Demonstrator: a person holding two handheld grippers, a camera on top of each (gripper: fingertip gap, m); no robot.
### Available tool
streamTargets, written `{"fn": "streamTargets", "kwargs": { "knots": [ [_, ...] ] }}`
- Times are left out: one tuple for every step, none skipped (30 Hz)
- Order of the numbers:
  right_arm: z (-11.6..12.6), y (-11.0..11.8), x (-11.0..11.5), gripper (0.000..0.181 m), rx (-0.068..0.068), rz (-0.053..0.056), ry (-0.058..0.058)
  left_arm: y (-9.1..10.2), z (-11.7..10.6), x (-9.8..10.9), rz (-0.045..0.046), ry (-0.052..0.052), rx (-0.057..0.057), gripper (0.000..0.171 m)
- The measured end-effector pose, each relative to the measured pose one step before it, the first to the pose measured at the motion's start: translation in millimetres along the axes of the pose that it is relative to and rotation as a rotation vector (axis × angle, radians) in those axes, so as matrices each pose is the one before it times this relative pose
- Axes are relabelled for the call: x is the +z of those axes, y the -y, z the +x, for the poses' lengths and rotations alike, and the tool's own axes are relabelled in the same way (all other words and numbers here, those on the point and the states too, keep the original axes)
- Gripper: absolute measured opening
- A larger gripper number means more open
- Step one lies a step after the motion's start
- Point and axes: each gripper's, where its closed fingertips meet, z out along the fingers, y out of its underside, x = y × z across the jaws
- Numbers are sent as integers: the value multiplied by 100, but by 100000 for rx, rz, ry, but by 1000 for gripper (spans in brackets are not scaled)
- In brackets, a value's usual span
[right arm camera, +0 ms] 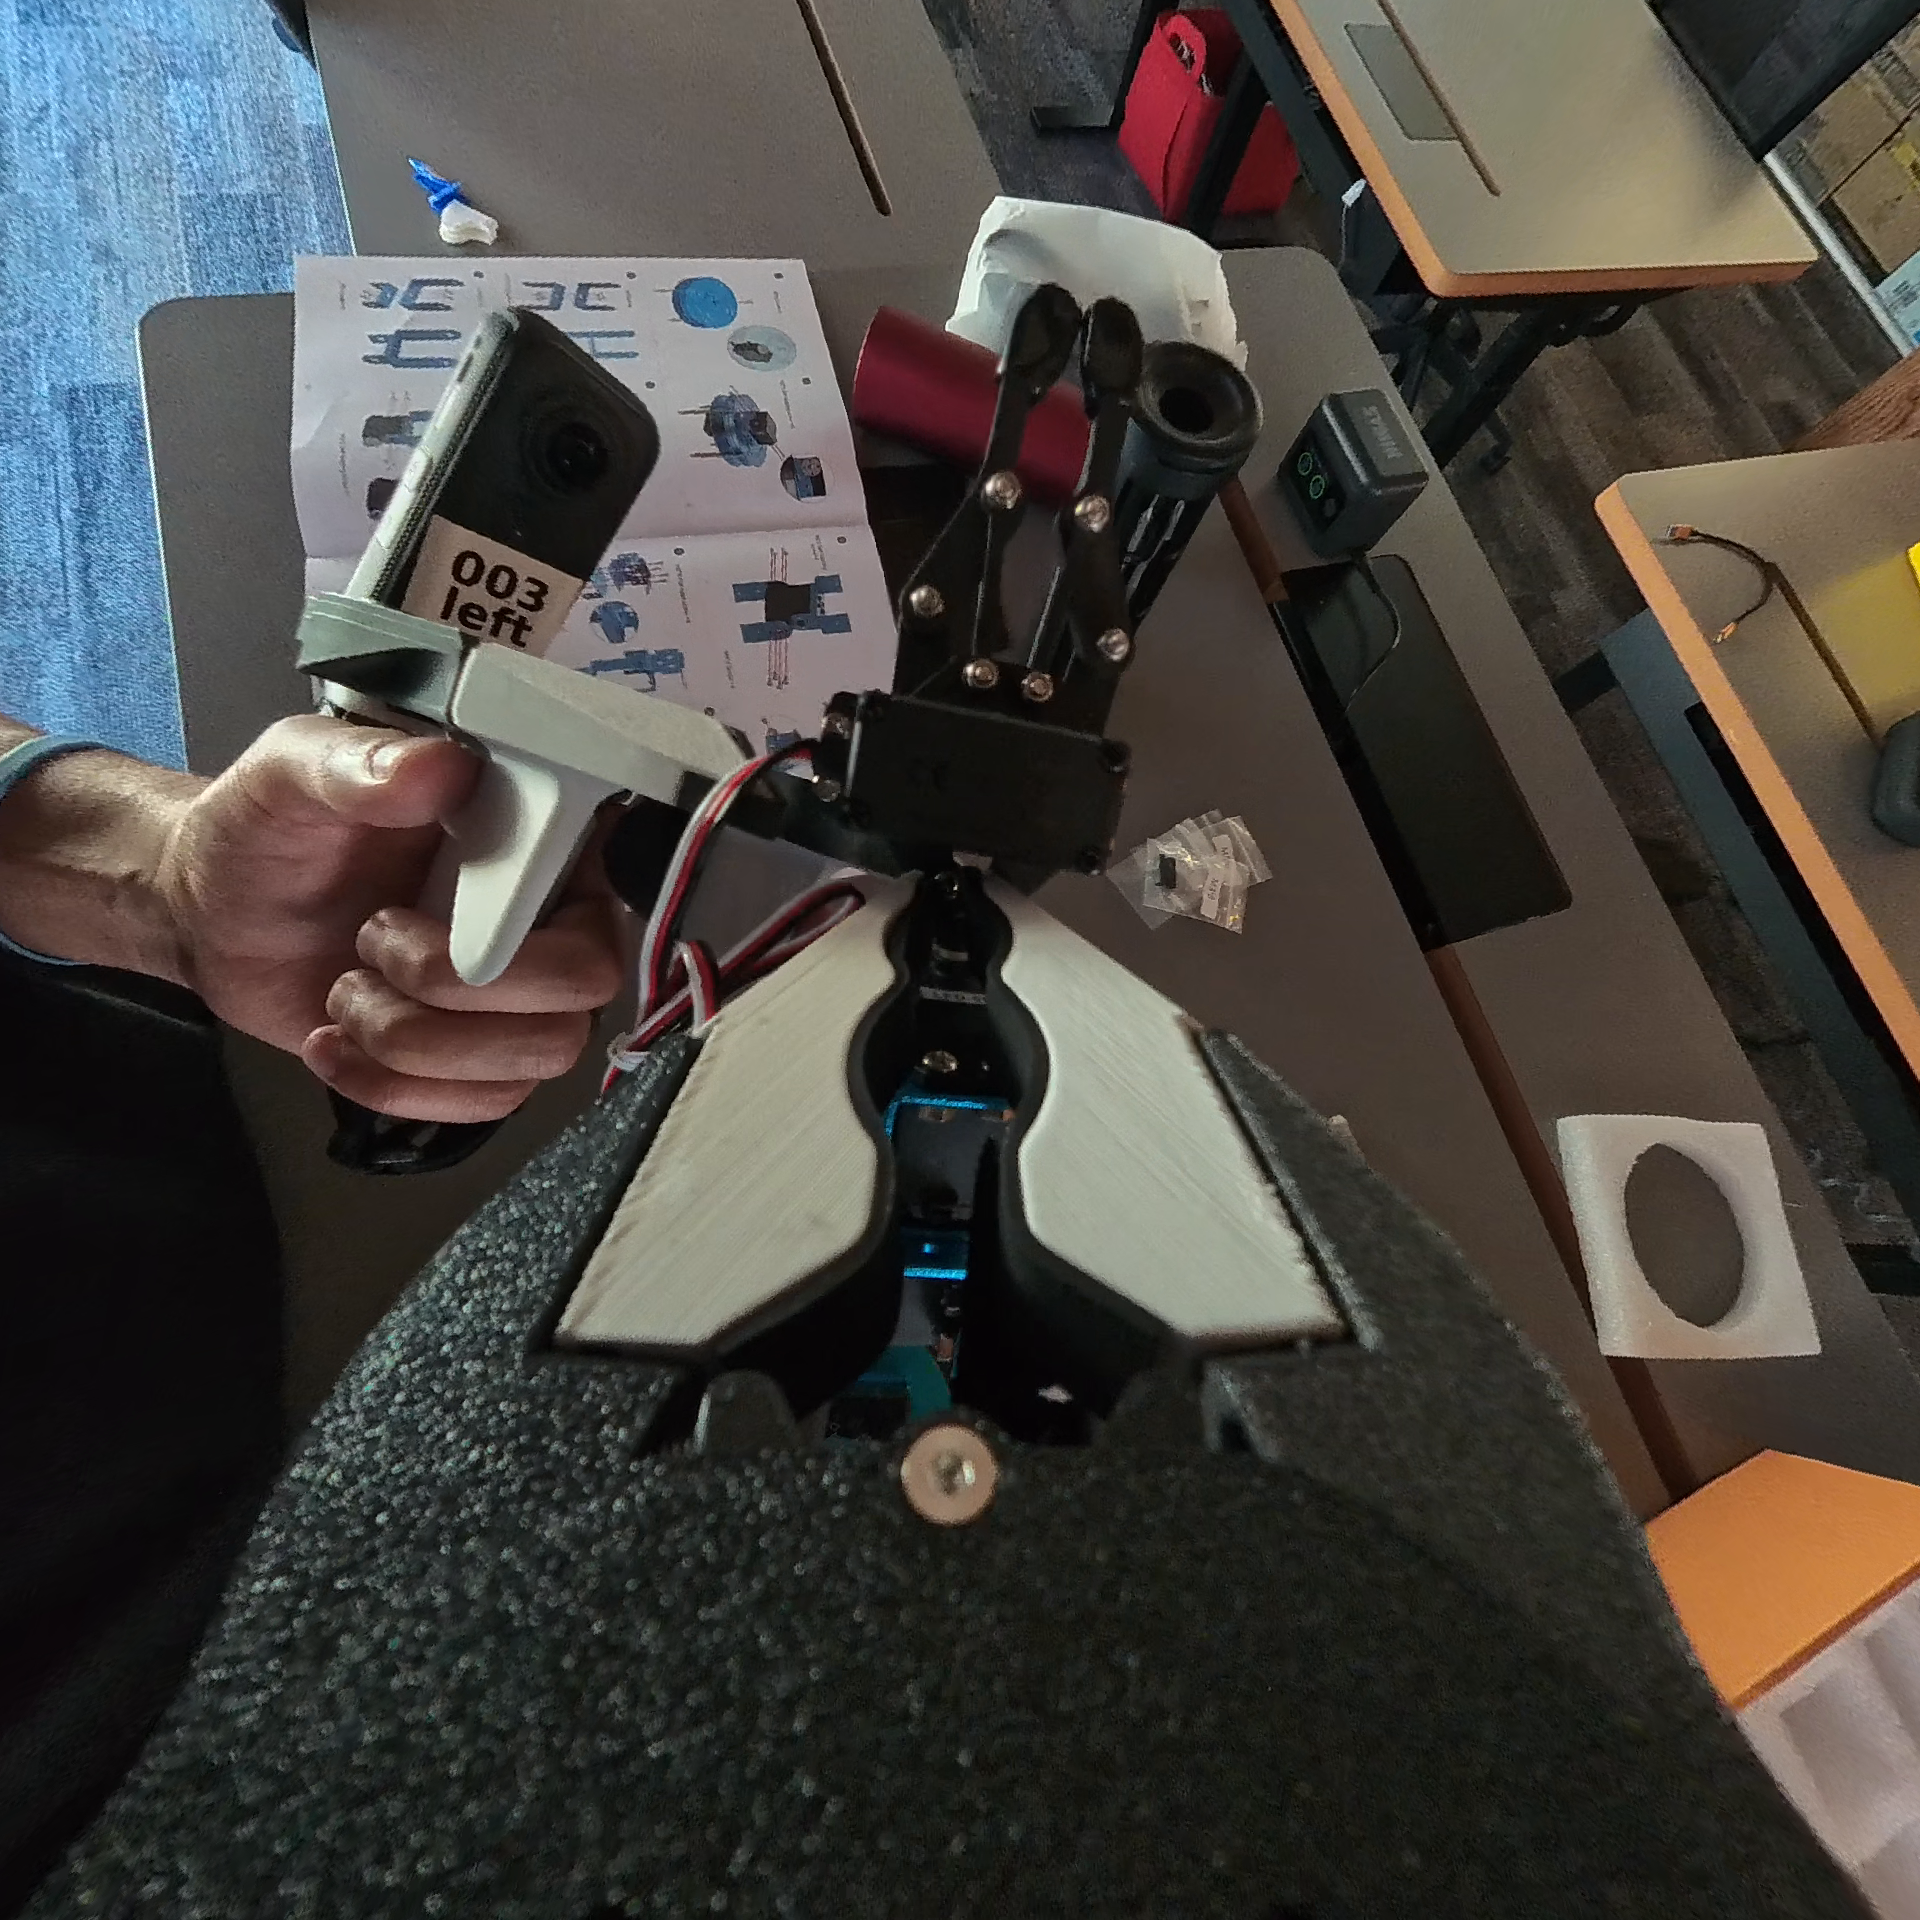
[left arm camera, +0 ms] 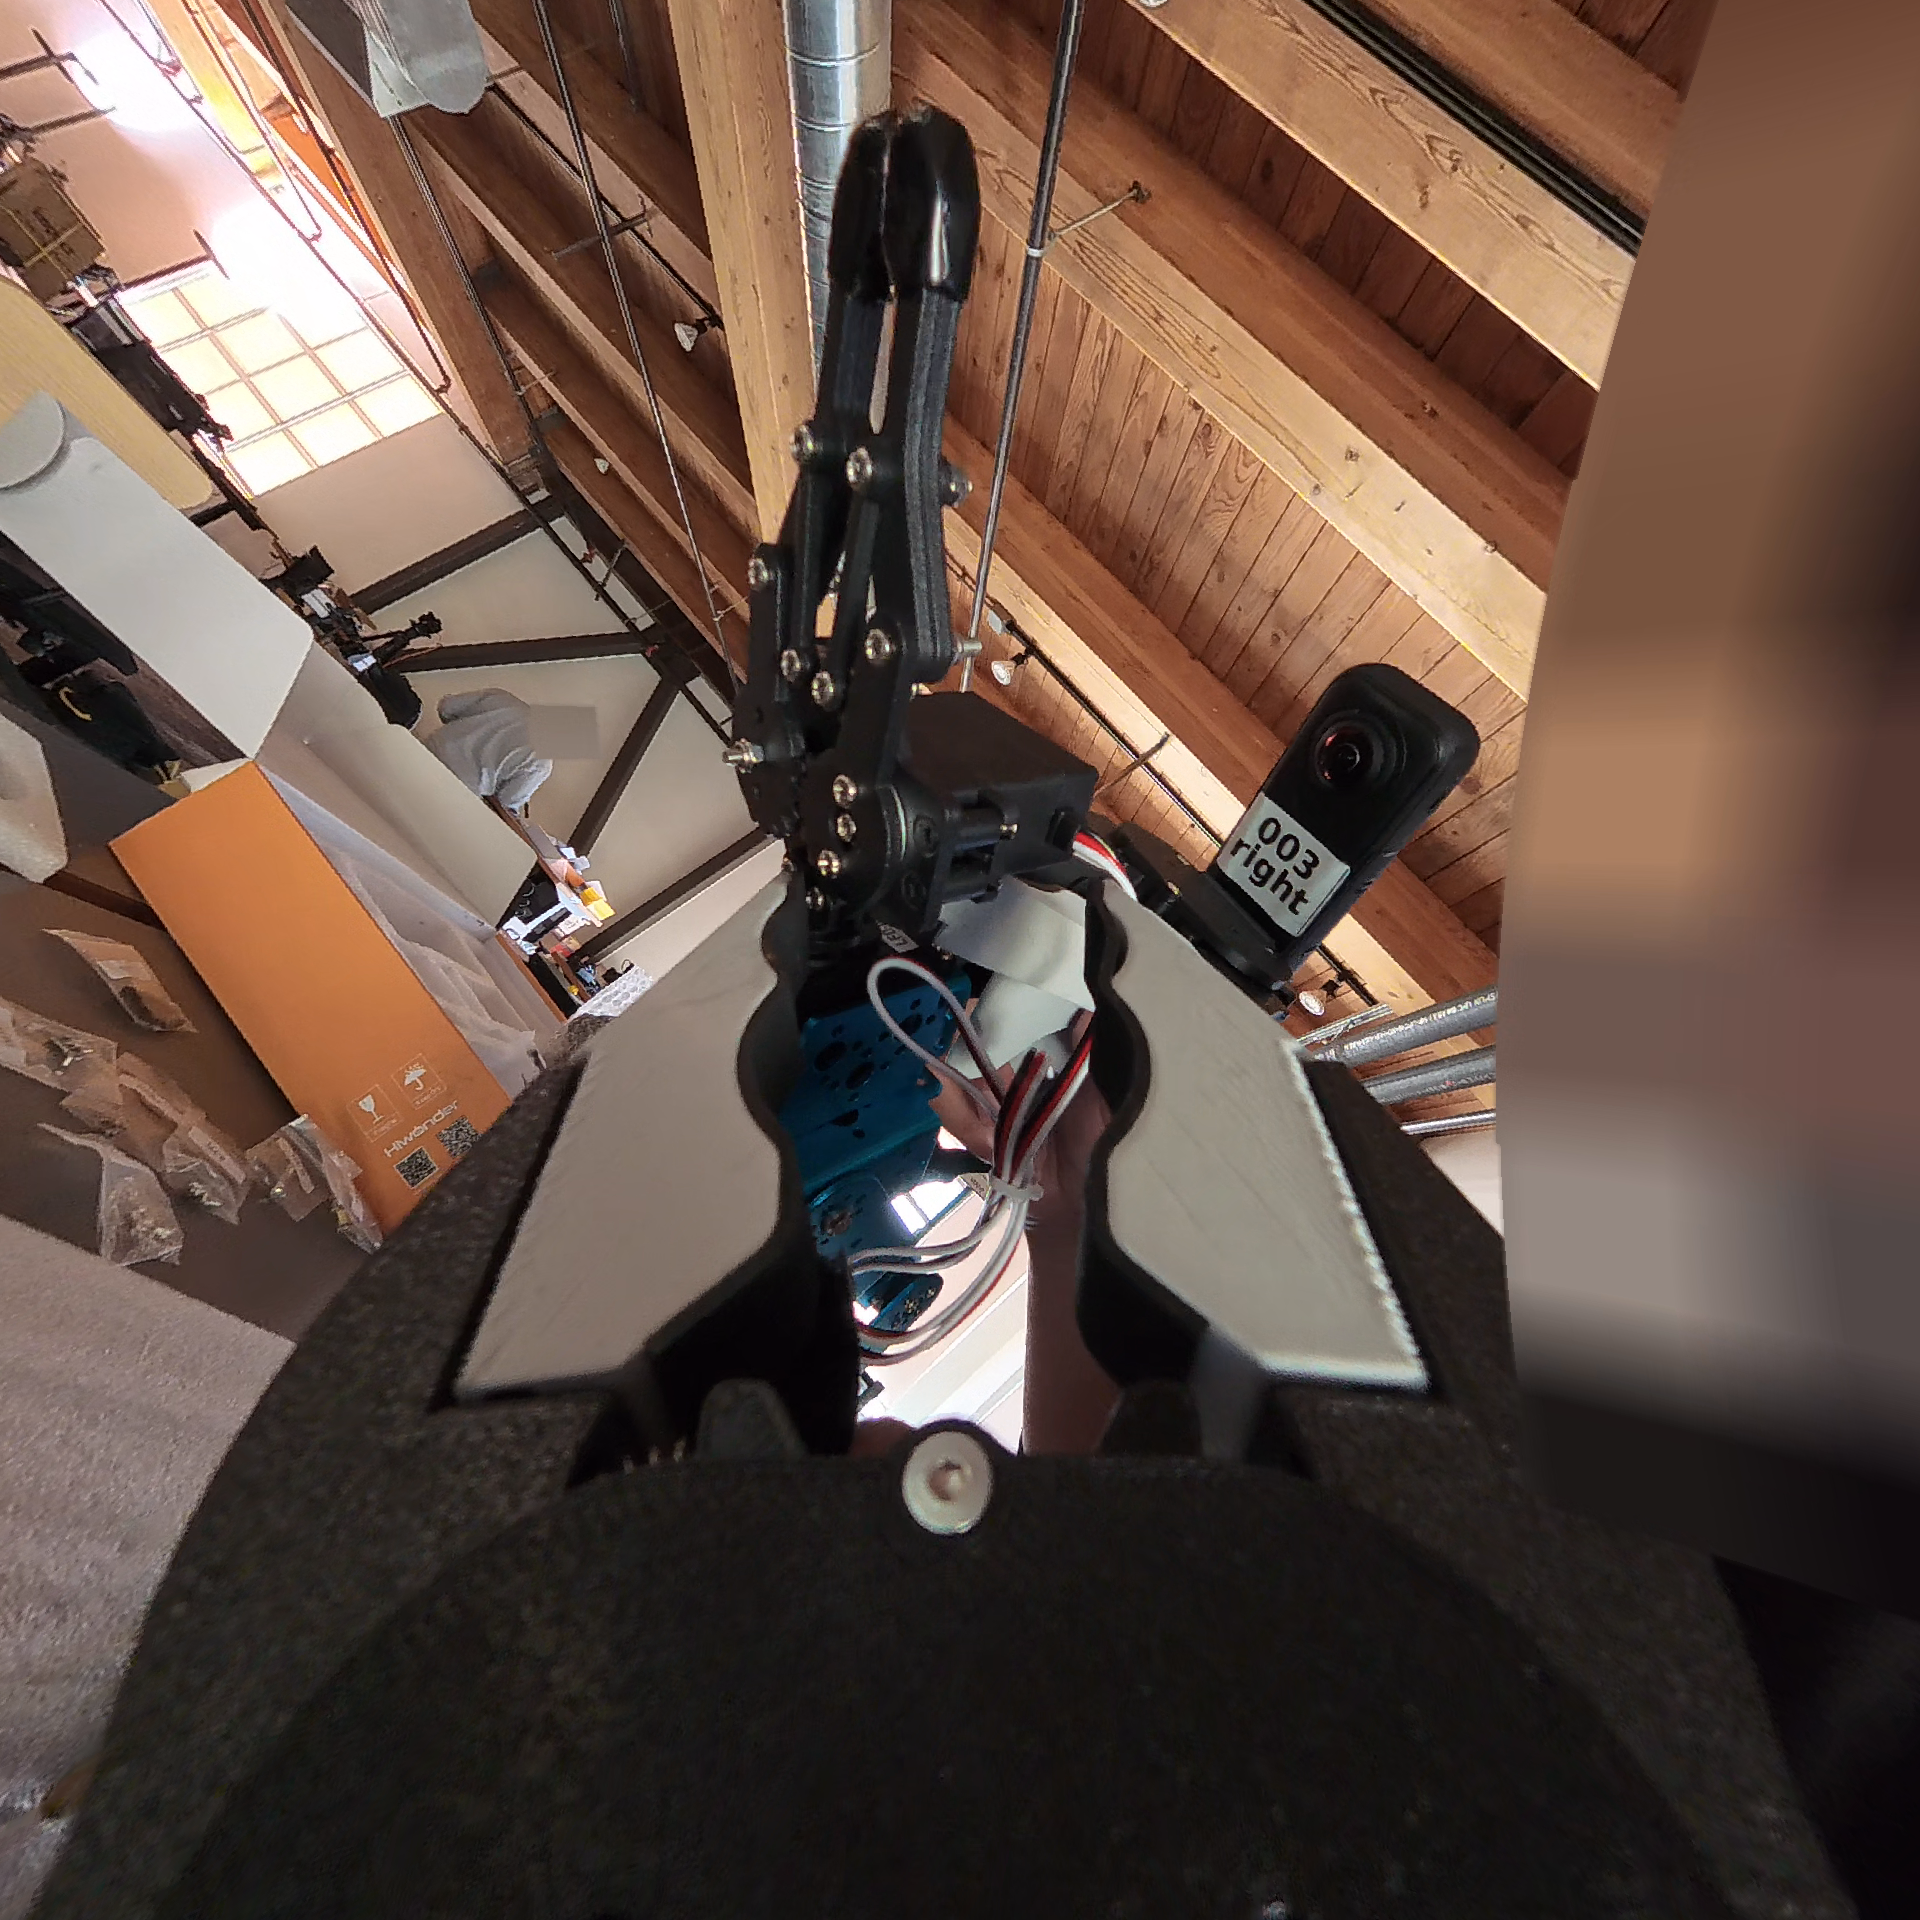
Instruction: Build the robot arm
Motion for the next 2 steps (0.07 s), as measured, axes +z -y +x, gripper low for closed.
{"fn": "streamTargets", "kwargs": {
  "knots": [
    [-21,9,-25,5,-160,68,-124,-3,8,17,-133,-50,-4,53],
    [-39,118,-80,5,-844,671,-492,-15,16,21,-172,-35,8,53]
  ]
}}
